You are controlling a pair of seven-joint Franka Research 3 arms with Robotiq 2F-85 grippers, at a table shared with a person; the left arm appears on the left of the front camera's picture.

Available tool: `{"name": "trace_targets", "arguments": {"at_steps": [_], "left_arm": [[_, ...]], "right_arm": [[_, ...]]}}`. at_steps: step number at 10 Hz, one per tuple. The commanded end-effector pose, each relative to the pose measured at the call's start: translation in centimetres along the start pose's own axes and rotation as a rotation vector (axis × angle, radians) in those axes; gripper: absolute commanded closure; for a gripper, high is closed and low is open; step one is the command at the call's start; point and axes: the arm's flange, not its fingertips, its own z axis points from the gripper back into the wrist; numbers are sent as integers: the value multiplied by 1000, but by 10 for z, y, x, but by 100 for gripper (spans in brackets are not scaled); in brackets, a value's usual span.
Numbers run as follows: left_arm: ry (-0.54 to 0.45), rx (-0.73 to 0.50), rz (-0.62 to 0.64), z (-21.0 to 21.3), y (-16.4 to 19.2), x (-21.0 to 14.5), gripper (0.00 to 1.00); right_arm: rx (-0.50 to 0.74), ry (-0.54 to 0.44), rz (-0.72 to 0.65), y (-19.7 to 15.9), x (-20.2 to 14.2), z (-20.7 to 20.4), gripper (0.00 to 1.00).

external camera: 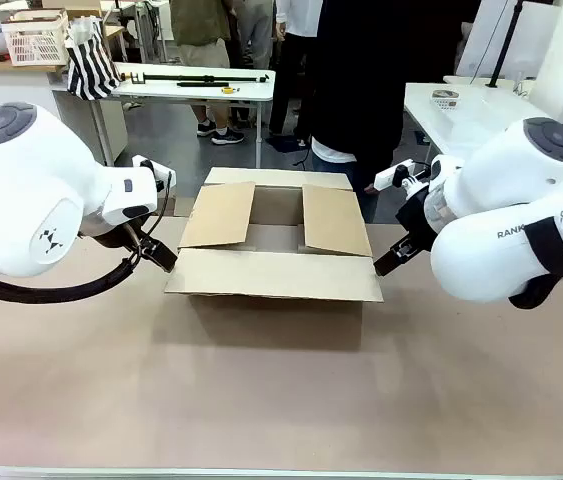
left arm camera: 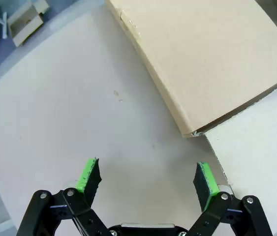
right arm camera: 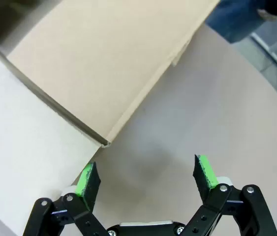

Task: Pack the gift set into the box.
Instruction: Place both hands on the side flaps of the Package Box and spread them outward.

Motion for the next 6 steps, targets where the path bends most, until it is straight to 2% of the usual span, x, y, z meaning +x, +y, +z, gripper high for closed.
{"name": "trace_targets", "arguments": {"at_steps": [1, 6], "left_arm": [[-1, 0, 0, 0, 0, 0, 0], [-1, 0, 0, 0, 0, 0, 0]], "right_arm": [[0, -1, 0, 0, 0, 0, 0], [0, -1, 0, 0, 0, 0, 0]]}}
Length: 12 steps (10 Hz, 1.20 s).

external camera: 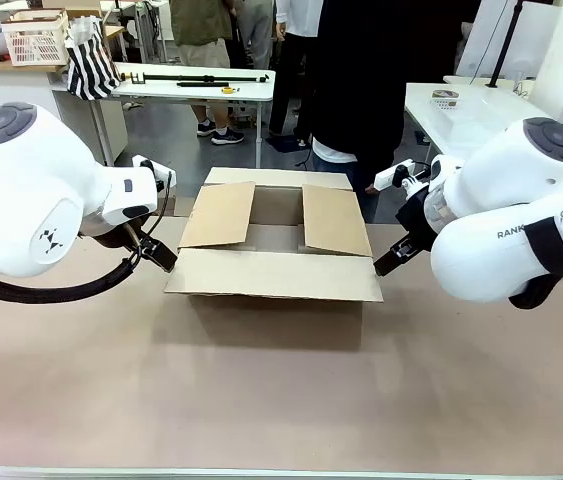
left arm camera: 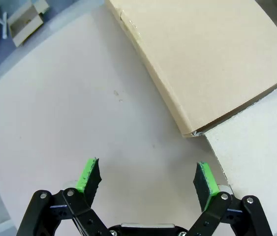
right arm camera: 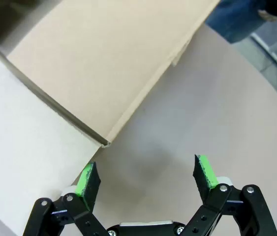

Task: Pack the gift set into the box.
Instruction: Place both hands on the side flaps of the Package Box and spread them outward.

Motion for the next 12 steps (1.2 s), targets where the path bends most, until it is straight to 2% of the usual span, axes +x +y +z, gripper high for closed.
{"name": "trace_targets", "arguments": {"at_steps": [1, 5, 6, 7, 8, 9, 10, 11, 12], "left_arm": [[-1, 0, 0, 0, 0, 0, 0], [0, 0, 0, 0, 0, 0, 0], [-1, -59, 4, 32, 4, 0, 0], [107, -82, 57, 71, 7, 1, 0], [137, -113, 36, 111, 9, -5, 0], [38, -198, -65, 151, 8, -17, 0], [-133, -145, -107, 191, -2, -25, 0], [-367, -197, -106, 217, -11, -29, 0], [-480, -122, -1, 214, -7, -24, 0]], "right_arm": [[0, -1, 0, 0, 0, 0, 0], [0, 0, 0, 0, 0, 0, 0], [65, 94, -26, -8, 6, 32, 0], [70, 130, -89, -12, 10, 70, 0], [48, 136, -100, -9, 12, 112, 0], [46, 91, -95, 1, 14, 151, 0], [-6, -185, -71, 15, 12, 198, 0], [11, -455, -69, 28, 4, 230, 0], [-49, -581, -101, 35, -4, 235, 0]]}}
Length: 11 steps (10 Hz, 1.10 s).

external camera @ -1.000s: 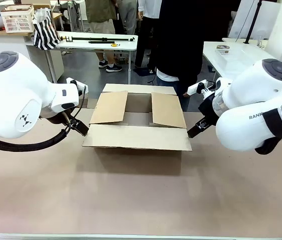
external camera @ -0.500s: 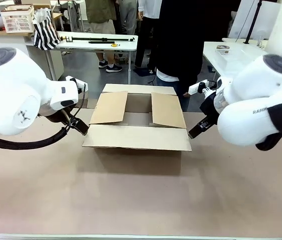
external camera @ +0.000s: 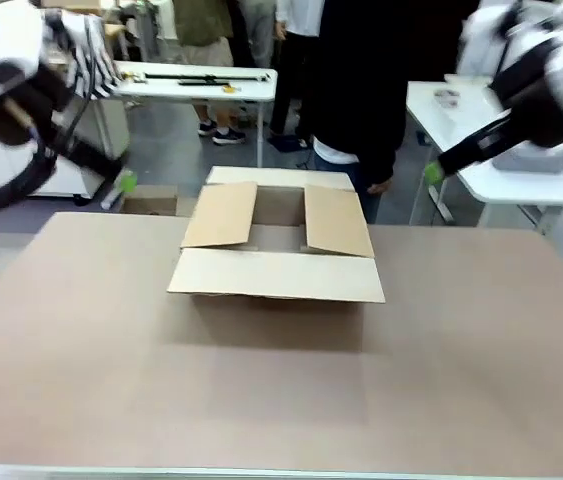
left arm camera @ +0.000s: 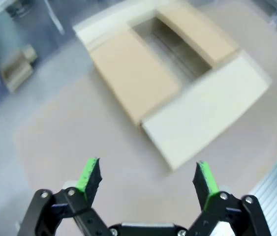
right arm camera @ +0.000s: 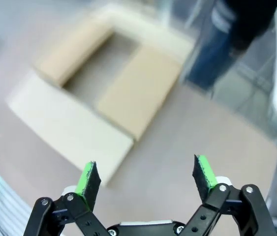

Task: Pack the gift set into the box.
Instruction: Place both hands on the side flaps of the Package Box and spread them outward.

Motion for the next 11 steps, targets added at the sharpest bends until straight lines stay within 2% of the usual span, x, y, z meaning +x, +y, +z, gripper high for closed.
{"name": "trace_targets", "arguments": {"at_steps": [1, 2, 3, 4, 5, 6, 7, 8, 9, 10, 11], "left_arm": [[171, -23, -20, -42, 1, -17, 0], [171, -23, -20, -42, 1, -17, 0], [-9, 1, -2, 5, -1, 0, 0], [-79, -279, 93, -4, 2, -4, 0], [-211, -538, 228, 3, 12, -4, 0], [-293, -799, 369, 8, 29, -8, 0], [-310, -806, 534, 1, 48, -23, 0], [-325, -826, 607, -7, 54, -36, 0], [-294, -848, 640, -15, 57, -45, 0], [-272, -837, 652, -19, 61, -49, 0], [-215, -785, 703, -23, 64, -48, 0]], "right_arm": [[20, 173, 25, -9, -20, -46, 0], [20, 173, 25, -9, -20, -46, 0], [-2, -9, 1, 2, 0, 7, 0], [221, -26, -264, -18, -13, 5, 0], [416, 8, -678, -45, -17, 15, 0], [465, 38, -1099, -79, -26, 15, 0], [490, 23, -1372, -106, -43, 6, 0], [510, 58, -1510, -117, -53, -2, 0], [528, -2, -1569, -121, -57, -5, 0], [536, -72, -1570, -121, -57, -4, 0], [494, -93, -1519, -116, -55, -8, 0]]}}
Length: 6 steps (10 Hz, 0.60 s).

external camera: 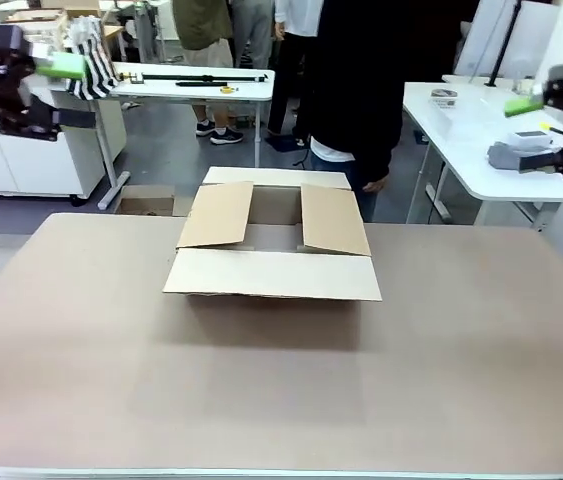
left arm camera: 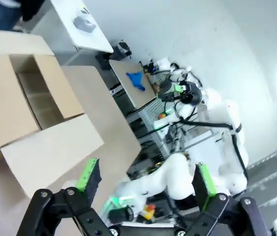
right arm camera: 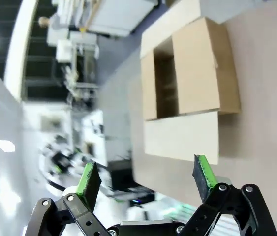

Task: Pack the gift set into the box.
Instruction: Place both hands on the side flaps of the Package Box and spread them outward.

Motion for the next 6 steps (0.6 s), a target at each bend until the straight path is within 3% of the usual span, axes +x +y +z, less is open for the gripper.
{"name": "trace_targets", "arguments": {"at_steps": [1, 6], "left_arm": [[16, 13, -85, -1, -12, 1, 0], [16, 13, -85, -1, -12, 1, 0]], "right_arm": [[-45, 37, 157, 2, -4, 1, 0], [-45, 37, 157, 2, -4, 1, 0]]}}
